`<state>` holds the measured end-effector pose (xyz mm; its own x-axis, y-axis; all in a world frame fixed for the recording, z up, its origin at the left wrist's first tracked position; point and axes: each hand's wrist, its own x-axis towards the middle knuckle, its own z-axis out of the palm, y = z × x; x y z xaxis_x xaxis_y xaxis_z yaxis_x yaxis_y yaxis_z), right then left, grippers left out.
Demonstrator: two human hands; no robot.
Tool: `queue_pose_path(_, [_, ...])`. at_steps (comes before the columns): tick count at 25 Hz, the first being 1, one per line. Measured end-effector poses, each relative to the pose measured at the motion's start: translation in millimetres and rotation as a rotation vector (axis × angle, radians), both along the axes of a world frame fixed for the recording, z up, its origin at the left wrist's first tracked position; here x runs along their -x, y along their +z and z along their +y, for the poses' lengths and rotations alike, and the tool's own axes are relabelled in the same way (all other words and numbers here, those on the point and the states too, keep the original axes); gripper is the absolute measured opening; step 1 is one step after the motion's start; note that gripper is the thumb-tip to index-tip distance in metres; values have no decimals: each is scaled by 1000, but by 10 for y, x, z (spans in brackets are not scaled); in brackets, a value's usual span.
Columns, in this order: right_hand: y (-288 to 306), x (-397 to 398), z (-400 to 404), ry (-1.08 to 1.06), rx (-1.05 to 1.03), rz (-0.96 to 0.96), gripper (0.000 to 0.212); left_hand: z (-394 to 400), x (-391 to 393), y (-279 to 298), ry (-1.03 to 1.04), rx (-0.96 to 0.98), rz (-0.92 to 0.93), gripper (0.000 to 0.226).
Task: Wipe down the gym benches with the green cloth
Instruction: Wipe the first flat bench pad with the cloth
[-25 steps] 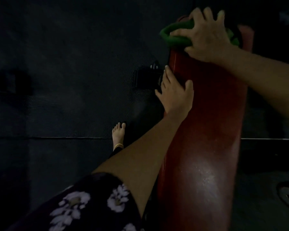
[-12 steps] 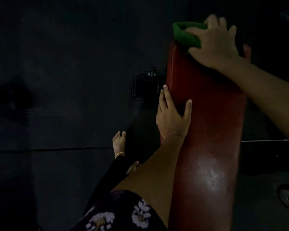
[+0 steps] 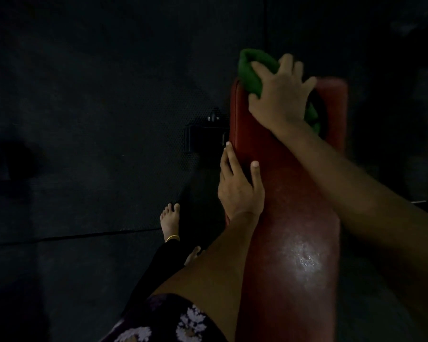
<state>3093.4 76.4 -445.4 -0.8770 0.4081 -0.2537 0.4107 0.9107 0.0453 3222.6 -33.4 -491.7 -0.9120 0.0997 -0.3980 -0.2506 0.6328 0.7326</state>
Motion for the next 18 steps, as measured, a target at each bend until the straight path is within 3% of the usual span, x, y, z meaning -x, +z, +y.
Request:
queue_pose_path(3, [35, -138, 426, 130, 25, -41, 61, 9, 13, -33, 1, 0, 17, 70])
queue_pose_path(7, [60, -519, 1074, -407, 66, -13, 59, 64, 17, -49, -6, 13, 29, 68])
queue_pose_path(13, [-20, -889, 576, -216, 27, 35, 60, 63, 39, -31, -12, 9, 8, 63])
queue_pose_path(18, [-61, -1327, 209, -300, 40, -8, 61, -90, 118, 1, -155, 29, -102, 66])
